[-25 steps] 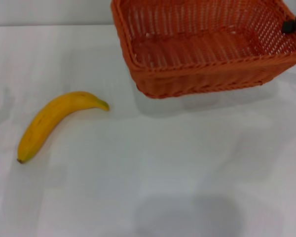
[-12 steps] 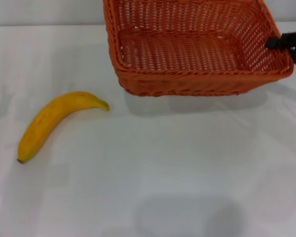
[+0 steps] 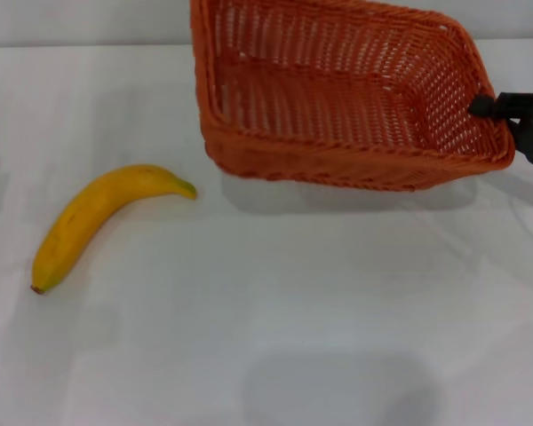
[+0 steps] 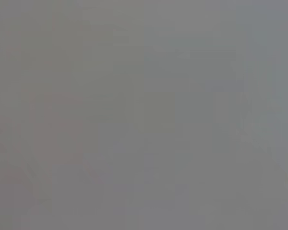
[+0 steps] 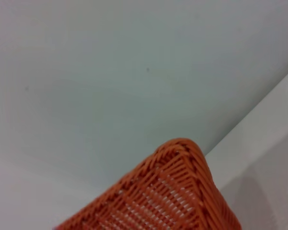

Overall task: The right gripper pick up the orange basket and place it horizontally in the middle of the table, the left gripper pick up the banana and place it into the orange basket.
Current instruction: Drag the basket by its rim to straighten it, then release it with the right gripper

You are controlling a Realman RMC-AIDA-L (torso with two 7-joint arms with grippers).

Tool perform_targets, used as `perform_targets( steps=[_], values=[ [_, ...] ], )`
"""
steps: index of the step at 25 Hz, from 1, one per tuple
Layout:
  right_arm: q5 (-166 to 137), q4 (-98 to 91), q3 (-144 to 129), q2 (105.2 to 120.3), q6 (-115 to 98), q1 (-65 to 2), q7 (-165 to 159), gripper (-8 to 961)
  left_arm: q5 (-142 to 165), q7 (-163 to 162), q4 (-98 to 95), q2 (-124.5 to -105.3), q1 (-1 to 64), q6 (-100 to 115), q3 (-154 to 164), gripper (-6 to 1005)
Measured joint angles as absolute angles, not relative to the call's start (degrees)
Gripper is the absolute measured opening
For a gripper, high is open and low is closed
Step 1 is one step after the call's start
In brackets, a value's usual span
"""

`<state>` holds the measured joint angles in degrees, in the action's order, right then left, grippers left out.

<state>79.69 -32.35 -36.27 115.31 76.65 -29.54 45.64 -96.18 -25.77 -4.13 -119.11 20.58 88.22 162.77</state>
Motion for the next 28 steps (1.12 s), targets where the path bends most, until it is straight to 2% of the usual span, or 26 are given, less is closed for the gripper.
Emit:
perform_targets(
  steps=[15, 26, 28],
  values=[
    [87.56, -26.67, -38.92, 115.49, 78.26, -29.11, 62.1, 174, -97.24, -25.72, -4.04, -119.07, 20.03, 88.77, 162.78, 871],
    [90.76, -24.96, -44.52, 116.18, 74.54, -29.39, 60.62, 554, -98.86, -25.75, -3.88, -119.1, 19.68, 88.46, 162.78, 870],
    [91.52, -25.13, -44.77, 116.19, 74.63, -28.81, 60.46, 553, -99.04, -25.75, -3.52, -119.1, 19.6, 88.33, 162.78, 870]
  ],
)
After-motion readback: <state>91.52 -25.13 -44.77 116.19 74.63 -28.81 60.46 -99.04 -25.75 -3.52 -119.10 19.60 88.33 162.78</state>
